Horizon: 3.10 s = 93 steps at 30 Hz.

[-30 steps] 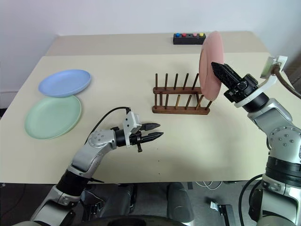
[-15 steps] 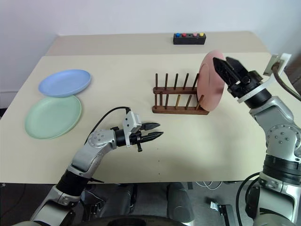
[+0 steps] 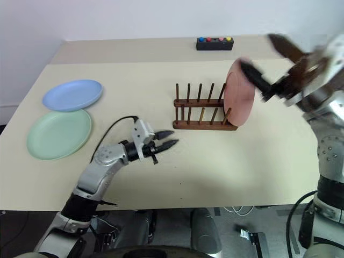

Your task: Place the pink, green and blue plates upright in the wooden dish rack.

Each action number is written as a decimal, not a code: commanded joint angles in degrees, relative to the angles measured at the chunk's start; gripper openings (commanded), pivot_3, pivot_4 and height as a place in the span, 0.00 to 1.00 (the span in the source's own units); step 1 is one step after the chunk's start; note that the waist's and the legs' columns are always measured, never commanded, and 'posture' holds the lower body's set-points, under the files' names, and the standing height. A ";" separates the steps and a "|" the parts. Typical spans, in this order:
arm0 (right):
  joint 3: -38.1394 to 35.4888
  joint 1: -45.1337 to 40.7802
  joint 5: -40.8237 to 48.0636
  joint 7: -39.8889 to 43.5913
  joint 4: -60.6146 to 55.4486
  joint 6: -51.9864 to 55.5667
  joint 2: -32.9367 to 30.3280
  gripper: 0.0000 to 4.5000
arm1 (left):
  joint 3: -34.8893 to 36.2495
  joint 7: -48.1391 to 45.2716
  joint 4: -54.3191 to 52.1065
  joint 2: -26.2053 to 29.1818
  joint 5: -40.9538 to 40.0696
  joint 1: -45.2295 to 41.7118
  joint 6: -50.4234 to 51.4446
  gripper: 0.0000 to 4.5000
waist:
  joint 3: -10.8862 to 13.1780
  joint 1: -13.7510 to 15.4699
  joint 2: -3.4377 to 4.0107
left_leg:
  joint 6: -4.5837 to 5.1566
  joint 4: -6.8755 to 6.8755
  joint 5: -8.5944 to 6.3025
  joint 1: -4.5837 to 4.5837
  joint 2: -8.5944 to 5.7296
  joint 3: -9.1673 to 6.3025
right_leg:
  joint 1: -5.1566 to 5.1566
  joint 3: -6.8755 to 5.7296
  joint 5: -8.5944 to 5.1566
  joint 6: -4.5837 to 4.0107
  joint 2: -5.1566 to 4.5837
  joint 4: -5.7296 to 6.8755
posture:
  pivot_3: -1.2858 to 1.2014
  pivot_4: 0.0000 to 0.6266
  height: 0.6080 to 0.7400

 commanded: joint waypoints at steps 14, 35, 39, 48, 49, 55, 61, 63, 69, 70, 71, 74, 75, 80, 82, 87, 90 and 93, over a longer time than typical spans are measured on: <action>20.08 -2.61 -17.59 6.94 3.12 -9.90 9.23 0.99 | 35.67 22.56 -11.61 13.73 -2.86 3.75 16.60 0.99 | 0.14 0.22 -0.32 | -0.01 0.00 0.00 -0.11 -0.02 0.00 | -0.18 -0.01 0.01 0.00 -0.03 0.12 | 0.52 0.24 1.00; 19.72 1.34 -20.92 8.09 4.05 -12.25 12.72 0.99 | 44.20 37.19 11.62 20.50 0.30 -3.29 40.57 0.80 | 0.15 0.01 -0.45 | -0.06 0.01 0.03 -0.07 -0.02 -0.04 | -0.29 -0.05 0.00 -0.03 -0.03 0.44 | 0.52 0.24 1.00; 19.44 1.80 -20.95 7.98 3.80 -12.34 12.57 0.99 | 44.82 37.00 12.36 19.23 -0.73 -3.56 41.48 0.36 | 0.15 0.01 -0.45 | -0.06 0.00 0.03 -0.07 -0.02 -0.04 | -0.30 -0.05 0.01 -0.03 -0.02 0.45 | 0.52 0.24 1.00; 19.38 1.54 -20.89 8.21 4.17 -12.50 12.61 0.99 | 46.67 36.43 9.75 17.21 -3.21 -1.20 42.53 0.01 | 0.12 0.00 -0.43 | -0.11 0.01 0.05 -0.01 -0.02 -0.04 | -0.28 -0.04 0.02 -0.05 -0.03 0.50 | 0.52 0.24 1.00; 19.44 1.45 -20.91 8.25 4.25 -12.52 12.65 0.99 | 46.87 35.59 9.07 17.00 -3.99 -0.79 42.49 0.01 | 0.12 -0.01 -0.44 | -0.11 0.01 0.05 -0.01 -0.02 -0.04 | -0.28 -0.04 0.02 -0.05 -0.03 0.51 | 0.52 0.24 1.00; 19.48 1.06 -20.71 8.67 4.62 -12.47 12.69 0.99 | 46.81 28.52 2.07 15.50 -9.66 5.42 42.64 0.01 | 0.12 0.09 -0.43 | -0.11 0.00 0.05 -0.01 -0.02 -0.03 | -0.27 -0.03 0.02 -0.05 -0.05 0.49 | 0.52 0.24 1.00; 19.64 0.71 -20.00 10.04 4.59 -12.07 12.44 0.99 | 40.98 18.69 -8.07 13.70 -13.24 16.17 36.13 0.01 | 0.11 0.28 -0.41 | -0.12 -0.01 0.05 -0.01 -0.02 0.00 | -0.26 -0.02 0.01 -0.08 -0.07 0.45 | 0.52 0.24 1.00; 19.81 0.52 -20.19 10.32 4.40 -12.22 12.52 0.99 | 39.04 16.91 -10.75 13.55 -13.82 17.32 34.47 0.01 | 0.11 0.55 -0.41 | -0.13 0.03 0.06 -0.01 -0.02 -0.01 | -0.23 -0.03 -0.02 -0.13 -0.07 0.46 | 0.52 0.24 1.00; 21.79 -1.11 -25.46 10.98 4.64 -16.22 11.72 0.99 | 33.66 18.68 -19.29 9.82 -13.79 10.53 25.88 0.01 | 0.13 0.47 -0.45 | -0.15 0.10 0.07 -0.03 -0.02 -0.02 | -0.18 -0.04 -0.07 -0.24 -0.06 0.41 | 0.52 0.24 1.00; 22.13 -1.45 -26.81 10.83 5.04 -17.16 11.59 0.99 | 33.22 20.33 -19.34 9.17 -13.21 7.78 25.26 0.01 | 0.13 0.37 -0.47 | -0.17 0.09 0.08 -0.03 -0.01 -0.03 | -0.20 -0.04 -0.03 -0.17 -0.04 0.43 | 0.52 0.24 1.00; 22.48 -1.77 -28.16 10.67 5.41 -18.27 11.49 0.99 | 33.08 22.27 -19.19 8.25 -13.30 4.73 25.31 0.01 | 0.14 0.34 -0.47 | -0.17 0.09 0.09 -0.03 -0.01 -0.03 | -0.21 -0.05 0.02 -0.09 -0.03 0.43 | 0.52 0.24 1.00; 23.10 -2.47 -30.70 10.17 6.13 -20.53 11.81 0.99 | 32.17 26.93 -19.07 6.03 -12.75 -2.16 24.50 0.01 | 0.13 0.11 -0.48 | -0.18 0.08 0.09 -0.04 -0.01 -0.02 | -0.22 -0.04 0.04 -0.07 -0.04 0.42 | 0.52 0.24 1.00; 23.42 -2.87 -31.72 9.71 6.15 -21.26 12.12 0.99 | 31.38 28.21 -19.33 5.38 -12.26 -4.64 23.58 0.01 | 0.14 0.09 -0.48 | -0.18 0.07 0.09 -0.03 -0.02 0.00 | -0.22 -0.02 0.04 -0.06 -0.05 0.41 | 0.52 0.24 1.00; 26.12 -5.88 -39.67 5.51 7.47 -25.36 14.03 0.99 | 27.52 31.76 -20.14 3.81 -9.57 -11.78 19.80 0.01 | 0.15 -0.06 -0.49 | -0.18 0.01 0.09 -0.05 -0.02 0.00 | -0.31 -0.03 0.04 -0.06 -0.04 0.43 | 0.52 0.24 1.00; 27.56 -7.90 -44.09 2.65 9.50 -27.34 15.14 0.99 | 24.93 32.40 -20.36 3.04 -7.59 -13.56 16.73 0.01 | 0.15 -0.03 -0.49 | -0.19 0.02 0.09 -0.06 -0.02 0.00 | -0.30 -0.03 0.04 -0.06 -0.04 0.42 | 0.52 0.24 1.00; 28.97 -10.23 -48.89 -1.20 12.07 -30.03 17.15 0.99 | 19.40 34.52 -22.23 -0.18 -4.32 -15.88 12.44 0.01 | 0.18 0.33 -0.55 | -0.21 0.04 0.11 -0.09 -0.03 -0.01 | -0.30 -0.03 0.04 -0.06 -0.04 0.42 | 0.52 0.24 1.00; 29.93 -11.61 -52.58 -3.70 13.57 -32.07 17.88 0.99 | 17.14 36.68 -22.72 -2.54 -2.21 -16.56 11.20 0.01 | 0.18 0.29 -0.55 | -0.21 0.04 0.11 -0.10 -0.04 -0.01 | -0.30 -0.03 0.04 -0.06 -0.04 0.42 | 0.52 0.24 1.00; 31.11 -12.97 -57.31 -6.30 15.97 -35.47 17.76 0.99 | 15.40 37.49 -23.88 -4.72 -1.78 -16.36 10.87 0.01 | 0.18 0.09 -0.55 | -0.21 0.04 0.11 -0.08 -0.04 -0.01 | -0.30 -0.03 0.05 -0.06 -0.04 0.44 | 0.52 0.24 1.00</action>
